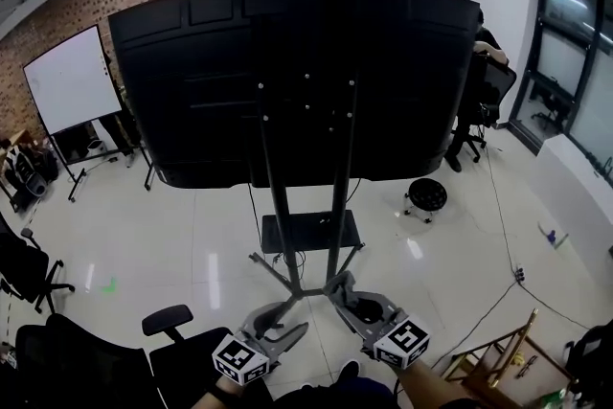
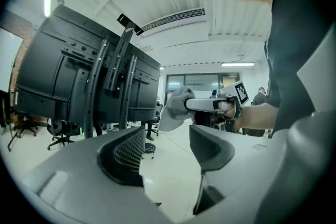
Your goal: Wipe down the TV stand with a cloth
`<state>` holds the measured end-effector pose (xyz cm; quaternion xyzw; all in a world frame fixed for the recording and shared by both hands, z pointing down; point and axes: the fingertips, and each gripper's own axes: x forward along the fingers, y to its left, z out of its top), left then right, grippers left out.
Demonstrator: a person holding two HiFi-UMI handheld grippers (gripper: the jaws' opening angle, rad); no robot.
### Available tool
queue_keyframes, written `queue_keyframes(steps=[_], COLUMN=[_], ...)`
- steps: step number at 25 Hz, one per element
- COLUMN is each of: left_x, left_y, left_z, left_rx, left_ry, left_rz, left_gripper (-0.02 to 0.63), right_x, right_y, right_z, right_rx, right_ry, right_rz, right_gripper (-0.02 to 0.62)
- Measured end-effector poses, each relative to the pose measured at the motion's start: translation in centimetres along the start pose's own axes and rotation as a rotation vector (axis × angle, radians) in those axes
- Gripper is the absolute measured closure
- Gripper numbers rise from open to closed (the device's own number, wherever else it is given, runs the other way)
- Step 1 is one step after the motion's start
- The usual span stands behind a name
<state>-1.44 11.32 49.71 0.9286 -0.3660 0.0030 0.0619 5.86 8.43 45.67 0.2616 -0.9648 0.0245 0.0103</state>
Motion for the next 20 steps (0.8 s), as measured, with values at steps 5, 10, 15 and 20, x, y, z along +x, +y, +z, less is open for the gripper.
queue_keyframes(steps=[5, 10, 15, 20], left_x=[-0.8, -2.1, -2.5, -3.4], left_y=[-1.1, -1.8, -2.0, -1.9], left_z=[0.9, 1.2, 1.9, 2.2], left_rx=[-0.003, 0.019, 0.015, 0.017], left_ry=[-0.02, -0.032, -0.054, -0.066], left_rz=[-0.004, 0.001, 0.004, 0.007], left_gripper=[0.319, 0.319, 0.319, 0.319], right_x=[-1.2, -1.8, -1.7, -1.4], right_y=[1.5, 3.4, 4.8, 5.7], right_z=[0.2, 0.1, 0.7, 1.8], right_rx=[-0.018, -0.032, -0.055, -0.064], right_ry=[0.02, 0.023, 0.03, 0.021], right_rz=[0.018, 0.032, 0.06, 0.071], right_gripper=[0.548, 0.547, 0.548, 0.548])
